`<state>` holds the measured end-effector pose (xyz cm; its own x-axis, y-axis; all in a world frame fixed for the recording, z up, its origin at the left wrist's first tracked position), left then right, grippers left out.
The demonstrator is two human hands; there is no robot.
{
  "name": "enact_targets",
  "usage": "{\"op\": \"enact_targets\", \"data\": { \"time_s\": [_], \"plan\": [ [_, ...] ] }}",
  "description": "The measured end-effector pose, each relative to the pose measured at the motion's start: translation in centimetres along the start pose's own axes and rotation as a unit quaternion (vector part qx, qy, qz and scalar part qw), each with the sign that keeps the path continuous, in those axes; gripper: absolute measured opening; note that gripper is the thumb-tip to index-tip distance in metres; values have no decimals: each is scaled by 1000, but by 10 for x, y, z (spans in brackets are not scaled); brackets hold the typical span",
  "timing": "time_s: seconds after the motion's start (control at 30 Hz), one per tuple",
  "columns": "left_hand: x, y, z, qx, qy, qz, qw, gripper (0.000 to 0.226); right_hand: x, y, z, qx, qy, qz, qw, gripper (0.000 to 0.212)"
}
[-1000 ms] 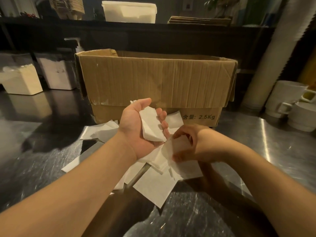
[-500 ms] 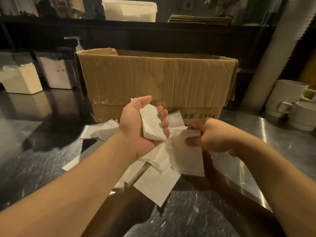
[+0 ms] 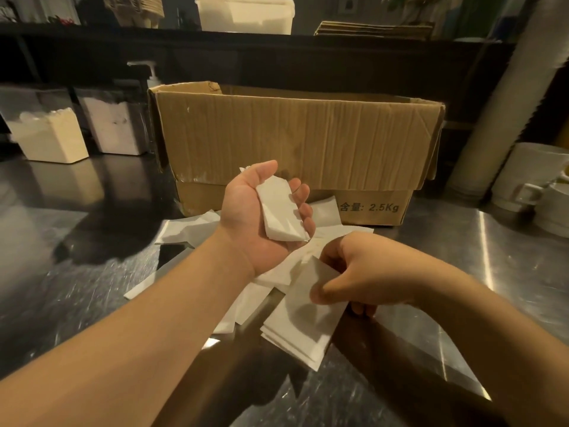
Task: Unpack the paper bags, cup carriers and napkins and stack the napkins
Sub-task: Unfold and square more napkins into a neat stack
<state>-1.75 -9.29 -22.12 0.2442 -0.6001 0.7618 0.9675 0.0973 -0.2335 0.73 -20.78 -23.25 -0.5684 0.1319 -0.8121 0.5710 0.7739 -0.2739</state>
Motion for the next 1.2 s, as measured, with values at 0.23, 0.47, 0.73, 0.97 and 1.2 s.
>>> {"op": "enact_targets", "data": {
  "time_s": [0.23,0.47,0.73,0.97,1.2],
  "plan": [
    [-2,2,-1,-6,13,8,1000,29,4,-14,-28,-37,-148,31,988,53],
    [-3,2,-6,-10,27,10,1000,28,5,-15,-23,-40,-176,-8,984,57],
    [-3,3,-6,-13,35,5,999,30,4,-13,-24,-55,-139,-3,989,57],
    [-4,4,-8,-14,39,12,999,31,6,-13,-21,-55,-173,-7,983,52],
    [-5,5,-9,-14,48,18,999,36,6,-16,-19,-69,-163,-56,983,40]
  ]
}}
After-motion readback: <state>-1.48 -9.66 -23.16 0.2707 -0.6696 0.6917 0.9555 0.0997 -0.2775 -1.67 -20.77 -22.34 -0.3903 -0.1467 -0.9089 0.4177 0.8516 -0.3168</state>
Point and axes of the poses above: each hand's wrist, its own y-axis towards the middle knuckle, its own x-axis out of the palm, z = x × y, the point moved 9 cm from there along y, towards the middle knuckle, and after that the axes turned 6 degrees about -x, right-handed, at the moved point
